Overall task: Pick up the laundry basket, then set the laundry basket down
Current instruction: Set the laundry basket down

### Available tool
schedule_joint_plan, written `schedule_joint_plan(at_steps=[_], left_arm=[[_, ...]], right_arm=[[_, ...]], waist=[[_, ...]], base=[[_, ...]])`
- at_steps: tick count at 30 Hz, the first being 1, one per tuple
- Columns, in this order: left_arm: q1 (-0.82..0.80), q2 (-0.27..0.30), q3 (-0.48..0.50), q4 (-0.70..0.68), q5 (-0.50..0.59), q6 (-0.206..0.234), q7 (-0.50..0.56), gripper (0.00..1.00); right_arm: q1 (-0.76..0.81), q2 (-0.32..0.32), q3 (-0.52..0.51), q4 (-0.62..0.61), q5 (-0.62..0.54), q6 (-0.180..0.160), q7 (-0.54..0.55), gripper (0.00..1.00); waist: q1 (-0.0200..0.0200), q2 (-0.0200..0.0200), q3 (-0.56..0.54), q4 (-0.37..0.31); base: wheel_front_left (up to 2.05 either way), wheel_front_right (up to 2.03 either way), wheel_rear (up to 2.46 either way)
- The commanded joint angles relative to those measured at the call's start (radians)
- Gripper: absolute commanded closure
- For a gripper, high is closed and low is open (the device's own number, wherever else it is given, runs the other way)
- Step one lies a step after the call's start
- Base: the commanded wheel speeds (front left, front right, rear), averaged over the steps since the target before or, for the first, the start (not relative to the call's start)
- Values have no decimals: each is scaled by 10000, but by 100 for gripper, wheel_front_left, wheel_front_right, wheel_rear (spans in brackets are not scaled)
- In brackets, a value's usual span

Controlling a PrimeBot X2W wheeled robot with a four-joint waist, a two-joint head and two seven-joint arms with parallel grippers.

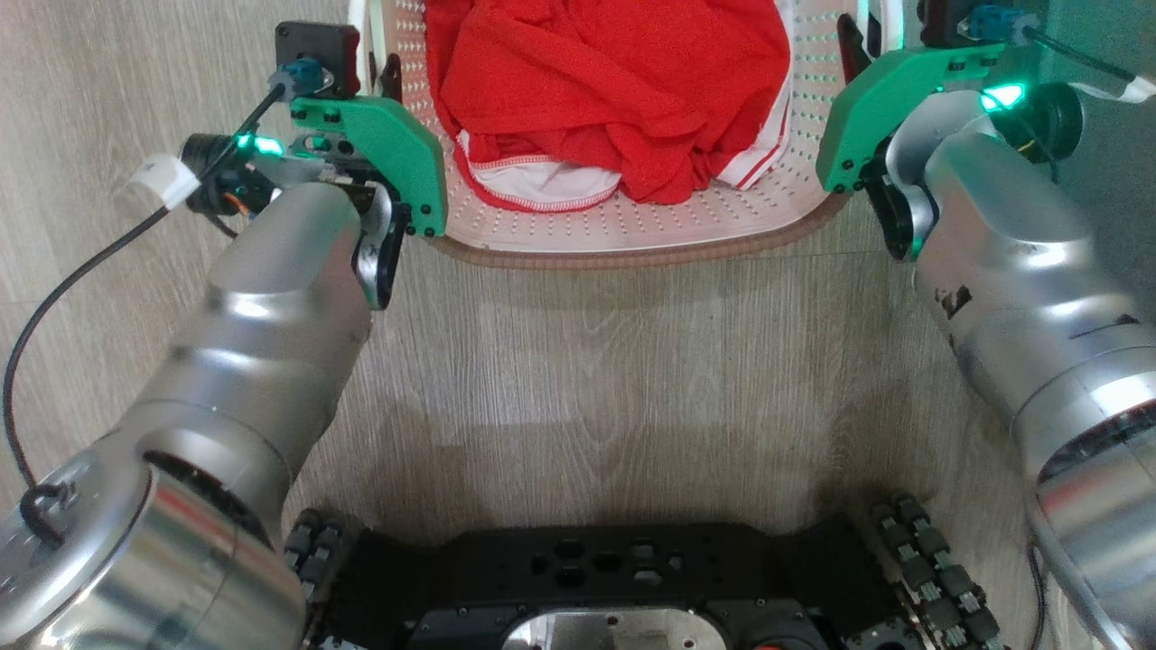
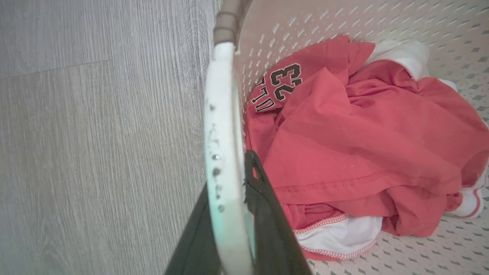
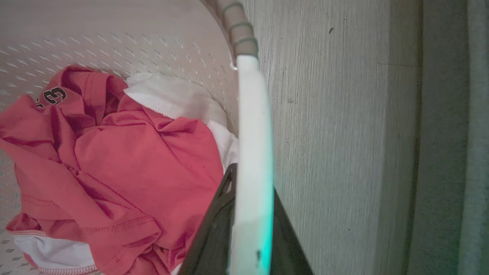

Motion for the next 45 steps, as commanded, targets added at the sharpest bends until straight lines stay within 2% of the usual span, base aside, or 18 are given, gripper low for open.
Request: schedule_joint_plan(at_steps=[1,2,5,7,8,9,11,12,13,14,15,24,30,37,45], left_arm=[[-17,381,127,59,139,158,-47,100],[-12,380,155,35,160,172,-47,100],[16,386,232,-19,229,199,-47,100],[42,406,289,-45,276,219,-48,100],[54,417,316,-51,299,231,-48,96],[63,430,344,-57,322,245,-48,82],[90,443,418,-65,350,283,-48,70],[108,444,459,-70,358,302,-48,58],[126,450,499,-74,370,325,-48,33],[154,455,549,-75,373,357,-48,11],[189,457,600,-79,374,382,-48,0],[561,716,1107,-533,563,565,-49,0],[1407,1085,2163,-2020,1169,651,-49,0],[3146,1344,3870,-4240,2596,607,-49,0],[5624,1235,5706,-6801,4628,265,-49,0]], right_arm=[[78,23,-122,-33,-283,-17,-164,95],[79,34,-221,-33,-391,-17,-164,85],[112,69,-504,-33,-692,-17,-164,73],[144,96,-676,-33,-883,-17,-164,70],[160,110,-758,-33,-973,-17,-164,67],[174,123,-836,-33,-1060,-17,-164,65],[201,147,-983,-33,-1225,-17,-164,57],[214,157,-1054,-34,-1306,-17,-164,51],[224,164,-1127,-55,-1389,-17,-164,28],[239,171,-1206,-87,-1472,-17,-164,1],[259,176,-1287,-122,-1556,-17,-164,0],[623,198,-1953,-823,-2261,-17,-164,0],[1448,202,-2790,-1965,-3019,-17,-164,0],[2937,204,-3896,-3644,-3737,-17,-164,0],[4958,205,-4491,-5825,-4072,-17,-164,0]], waist=[[0,0,7,8],[0,0,6,12],[0,0,-8,23],[0,0,-28,17],[0,0,-34,11],[0,0,-41,4],[0,0,-57,-3],[0,0,-71,-6],[0,0,-90,-14],[0,0,-118,-24],[0,0,-153,-32],[0,0,-730,-159],[0,0,-1789,-284],[0,0,-3301,-331],[0,0,-5208,-332]], base=[[0,0,0],[0,0,0],[0,0,0],[0,0,0],[0,0,0],[0,0,0],[0,0,0],[0,0,0],[0,0,0],[0,0,0],[0,0,0],[0,0,0],[0,0,0],[0,0,0],[0,0,0]])
